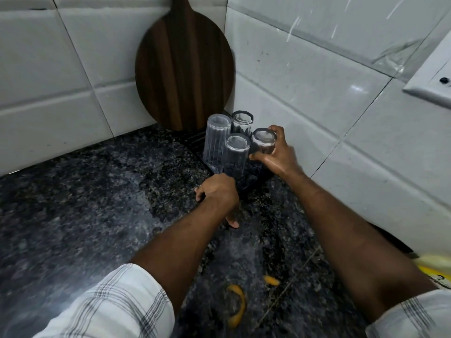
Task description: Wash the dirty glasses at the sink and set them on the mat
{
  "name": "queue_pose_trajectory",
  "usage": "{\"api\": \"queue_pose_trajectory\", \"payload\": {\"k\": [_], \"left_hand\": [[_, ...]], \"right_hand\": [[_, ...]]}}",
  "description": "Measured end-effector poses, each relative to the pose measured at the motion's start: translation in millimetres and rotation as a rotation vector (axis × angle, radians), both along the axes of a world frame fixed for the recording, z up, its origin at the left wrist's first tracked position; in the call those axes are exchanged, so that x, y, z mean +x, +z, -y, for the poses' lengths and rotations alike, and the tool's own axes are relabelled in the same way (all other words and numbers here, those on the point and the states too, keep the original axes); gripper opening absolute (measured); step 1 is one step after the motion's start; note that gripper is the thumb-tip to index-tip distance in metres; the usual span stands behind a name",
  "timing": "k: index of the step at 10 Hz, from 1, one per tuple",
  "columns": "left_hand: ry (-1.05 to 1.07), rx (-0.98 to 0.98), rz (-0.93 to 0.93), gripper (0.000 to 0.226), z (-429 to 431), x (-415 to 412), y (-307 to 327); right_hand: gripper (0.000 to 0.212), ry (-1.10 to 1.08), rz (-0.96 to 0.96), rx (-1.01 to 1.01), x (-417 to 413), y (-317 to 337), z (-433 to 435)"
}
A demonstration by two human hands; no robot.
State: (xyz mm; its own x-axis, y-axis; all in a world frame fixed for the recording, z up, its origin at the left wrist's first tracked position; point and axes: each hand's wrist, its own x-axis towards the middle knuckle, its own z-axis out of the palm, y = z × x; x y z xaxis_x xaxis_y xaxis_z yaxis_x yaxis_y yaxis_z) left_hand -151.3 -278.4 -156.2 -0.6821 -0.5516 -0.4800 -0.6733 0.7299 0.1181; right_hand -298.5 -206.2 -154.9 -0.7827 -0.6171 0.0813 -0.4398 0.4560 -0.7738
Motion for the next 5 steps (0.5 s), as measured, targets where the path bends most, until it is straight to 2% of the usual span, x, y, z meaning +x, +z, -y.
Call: {"api": "queue_pose_trajectory", "payload": {"k": [1,2,3,4,5], "left_hand": [[-0.003,-0.03,0.001,0.044,-2,-3,1],[-0.014,-0.053,0.017,0.047,-4,-3,2],[-0.027,-0.037,0.039,0.053,-3,1,6],[0.027,0.017,0.014,0.07,-5,6,4],[0.157,0.061,-0.32,0.039,-22,5,16]], "right_hand": [[0.085,0.007,-0.002,0.04,1,-2,1],[0.089,0.01,0.008,0.072,0,-1,2],[0.096,0.007,0.003,0.116,4,0,0],[0.108,-0.007,0.011,0.173,17,5,-11],[0.101,-0.041,-0.109,0.226,26,-10,-31]]}}
